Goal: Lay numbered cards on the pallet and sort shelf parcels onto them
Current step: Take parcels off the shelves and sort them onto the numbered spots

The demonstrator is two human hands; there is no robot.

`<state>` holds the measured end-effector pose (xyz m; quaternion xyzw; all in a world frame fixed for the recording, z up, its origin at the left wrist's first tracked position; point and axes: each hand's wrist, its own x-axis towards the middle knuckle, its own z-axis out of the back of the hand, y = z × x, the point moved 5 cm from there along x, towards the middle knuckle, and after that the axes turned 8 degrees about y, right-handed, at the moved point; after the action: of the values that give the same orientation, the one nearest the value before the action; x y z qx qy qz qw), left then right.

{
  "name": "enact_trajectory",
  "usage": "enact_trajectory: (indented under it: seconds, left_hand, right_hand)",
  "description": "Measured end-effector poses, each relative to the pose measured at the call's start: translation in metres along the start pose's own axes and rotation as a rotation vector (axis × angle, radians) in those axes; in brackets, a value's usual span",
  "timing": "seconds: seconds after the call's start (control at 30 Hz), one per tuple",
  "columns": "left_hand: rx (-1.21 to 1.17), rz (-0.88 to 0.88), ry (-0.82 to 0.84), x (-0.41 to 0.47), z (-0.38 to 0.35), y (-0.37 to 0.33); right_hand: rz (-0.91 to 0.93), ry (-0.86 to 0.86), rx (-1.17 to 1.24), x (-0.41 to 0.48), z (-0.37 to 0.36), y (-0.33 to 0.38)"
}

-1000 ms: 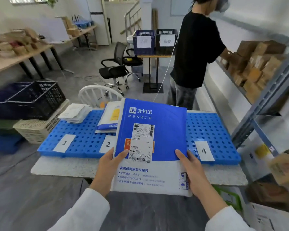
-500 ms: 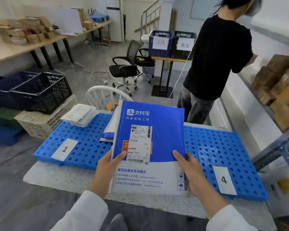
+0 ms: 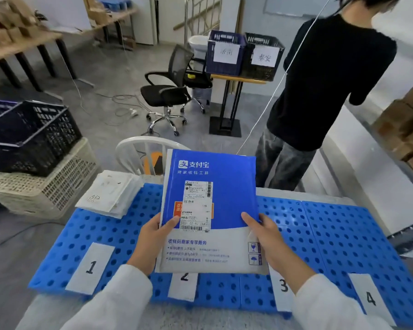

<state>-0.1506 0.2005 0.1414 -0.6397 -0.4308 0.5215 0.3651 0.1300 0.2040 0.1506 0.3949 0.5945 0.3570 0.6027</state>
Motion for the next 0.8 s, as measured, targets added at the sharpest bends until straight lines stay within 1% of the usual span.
enact_trajectory:
  seconds: [0.1, 0.2, 0.27, 0.4, 0.53, 0.73, 0.8]
  left_hand:
    - [0.095, -0.017, -0.03, 0.038, 0.02, 0.002]
    - [0.285, -0.029, -0.092, 0.076, 0.033, 0.0]
    - [0.343, -0.029, -0.085, 0.099, 0.038, 0.002]
    - [0.404, 0.021, -0.037, 0.138, 0.047, 0.016]
    - [0.377, 0.086, 0.004, 0.167, 0.056, 0.035]
    - [0.392, 0.166, 0.043, 0.185, 0.061, 0.057]
    - [0.437, 0.184, 0.049, 0.185, 0.061, 0.061]
  right_hand:
    - [-0.042, -0.024, 0.004, 0.032, -0.019, -0.003]
    - [-0.107, -0.028, -0.023, 0.063, -0.031, -0.01]
    - [-0.144, -0.047, -0.027, 0.082, -0.034, -0.014]
    - [-0.19, -0.093, -0.086, 0.113, -0.035, -0.017]
    - [-0.208, -0.125, -0.209, 0.138, -0.037, -0.024]
    - [-0.224, -0.188, -0.328, 0.154, -0.038, -0.038]
    - [-0.23, -0.201, -0.385, 0.158, -0.038, -0.04]
